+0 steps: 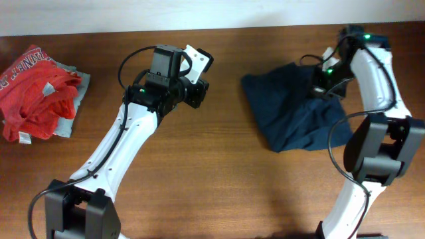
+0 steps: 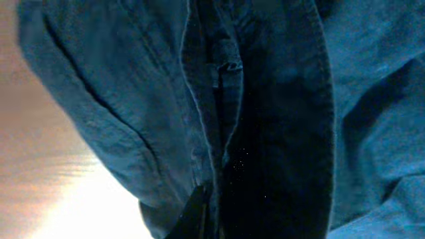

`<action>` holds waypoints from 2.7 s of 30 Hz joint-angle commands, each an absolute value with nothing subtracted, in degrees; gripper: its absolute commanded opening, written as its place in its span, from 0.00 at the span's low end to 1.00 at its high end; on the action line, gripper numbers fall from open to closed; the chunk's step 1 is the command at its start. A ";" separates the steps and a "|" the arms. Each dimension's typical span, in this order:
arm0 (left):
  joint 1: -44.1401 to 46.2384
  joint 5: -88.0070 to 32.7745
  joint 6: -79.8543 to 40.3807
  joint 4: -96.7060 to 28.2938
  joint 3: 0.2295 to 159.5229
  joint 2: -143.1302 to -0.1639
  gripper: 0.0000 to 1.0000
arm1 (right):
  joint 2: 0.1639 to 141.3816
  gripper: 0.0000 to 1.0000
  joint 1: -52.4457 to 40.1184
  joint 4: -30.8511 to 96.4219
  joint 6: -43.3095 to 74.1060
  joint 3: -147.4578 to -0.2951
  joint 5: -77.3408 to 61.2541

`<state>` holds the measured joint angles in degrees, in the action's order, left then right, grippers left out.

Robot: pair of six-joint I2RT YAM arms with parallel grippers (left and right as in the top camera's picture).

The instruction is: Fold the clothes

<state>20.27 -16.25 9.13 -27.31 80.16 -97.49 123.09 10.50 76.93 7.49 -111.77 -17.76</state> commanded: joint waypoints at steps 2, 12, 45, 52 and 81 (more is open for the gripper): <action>20.29 -12.32 8.67 -27.73 80.51 -96.25 0.00 | 123.15 0.04 10.68 77.12 7.03 -111.94 -15.81; 12.56 -11.77 3.09 -27.92 80.53 -95.70 0.00 | 123.15 0.04 0.82 75.85 6.28 -110.48 -17.52; 3.16 -18.68 3.07 -28.77 80.53 -93.91 0.00 | 123.13 0.72 -17.06 69.32 11.03 -118.85 -21.37; 11.11 -18.70 3.05 -26.39 80.53 -95.33 0.00 | 123.24 0.29 -7.03 73.76 5.06 -113.06 -25.85; 20.93 -26.81 1.41 -26.87 80.90 -99.53 0.33 | 124.86 0.04 -2.17 46.22 0.43 -79.68 -29.54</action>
<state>19.99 -25.56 0.75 -23.38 80.18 -99.07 122.83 -2.11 46.57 0.40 -81.47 -31.88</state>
